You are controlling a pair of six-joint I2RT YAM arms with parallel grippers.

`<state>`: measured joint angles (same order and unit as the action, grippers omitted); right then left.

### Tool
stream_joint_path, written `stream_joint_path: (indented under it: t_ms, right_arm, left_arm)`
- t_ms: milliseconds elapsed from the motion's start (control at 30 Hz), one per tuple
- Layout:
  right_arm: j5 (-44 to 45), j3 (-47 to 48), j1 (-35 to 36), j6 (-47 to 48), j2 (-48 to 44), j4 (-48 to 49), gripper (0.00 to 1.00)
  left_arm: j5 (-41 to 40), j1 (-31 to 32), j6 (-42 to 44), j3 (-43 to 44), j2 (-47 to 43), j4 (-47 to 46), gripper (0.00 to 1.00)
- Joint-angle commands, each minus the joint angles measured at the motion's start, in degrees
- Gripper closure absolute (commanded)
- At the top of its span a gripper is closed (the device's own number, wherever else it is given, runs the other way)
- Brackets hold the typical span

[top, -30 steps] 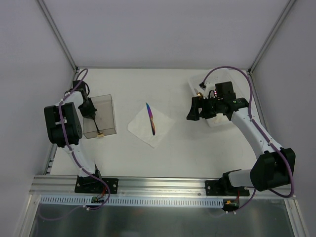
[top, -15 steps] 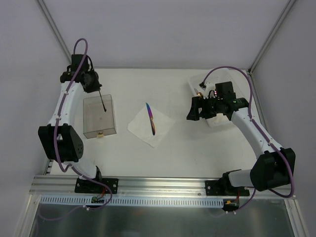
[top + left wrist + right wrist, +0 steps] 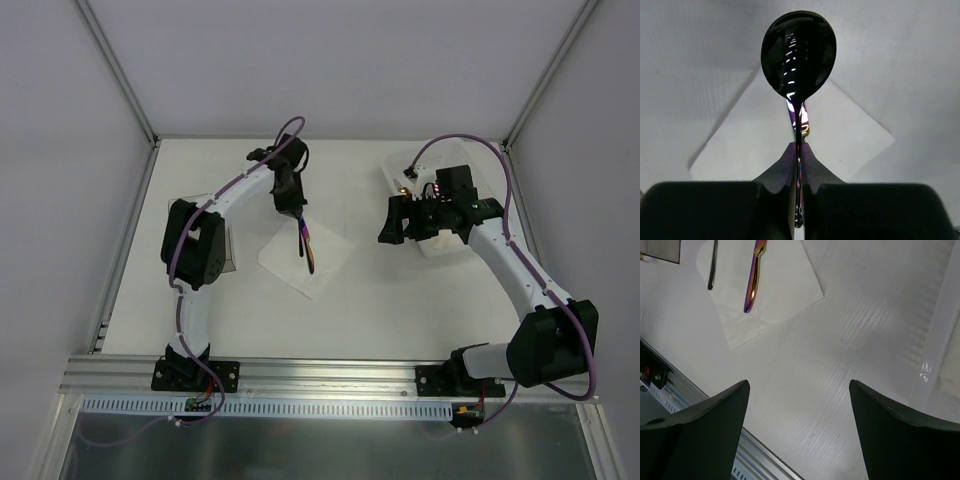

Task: Place the utensils on the paper napkin and roll it up

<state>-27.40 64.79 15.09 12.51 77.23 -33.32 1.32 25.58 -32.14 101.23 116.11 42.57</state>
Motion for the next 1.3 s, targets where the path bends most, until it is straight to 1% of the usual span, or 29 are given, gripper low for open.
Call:
stream_joint_path:
  t_ms: [0, 267, 433, 667, 833, 1267]
  right_arm:
    - [0.5, 0.2, -0.3, 0.3, -0.7, -0.2, 0.15]
    - [0.1, 0.4, -0.3, 0.2, 0.4, -0.2, 0.15]
    - [0.0, 0.3, -0.3, 0.2, 0.6, 0.0, 0.15]
    - [0.1, -0.1, -0.3, 0.3, 0.2, 0.2, 0.15]
    - [0.1, -0.2, -0.3, 0.3, 0.0, 0.3, 0.14]
    - [0.2, -0.4, -0.3, 0.4, -0.1, 0.4, 0.14]
  left_arm:
    - [-0.7, 1.2, -4.9, 3.4, 2.0, 2.8, 1.00]
    - [-1.0, 2.0, -5.3, 2.4, 5.5, 2.5, 1.00]
    - [-1.0, 2.0, -6.8, 0.1, 5.2, 2.2, 1.00]
    - [-1.0, 2.0, -6.2, -3.3, 4.5, 0.7, 1.00]
    - [-2.5, 2.0, -5.7, -4.5, 4.6, 0.1, 1.00]
    - [-1.9, 2.1, -6.2, -6.2, 5.5, -1.7, 1.00]
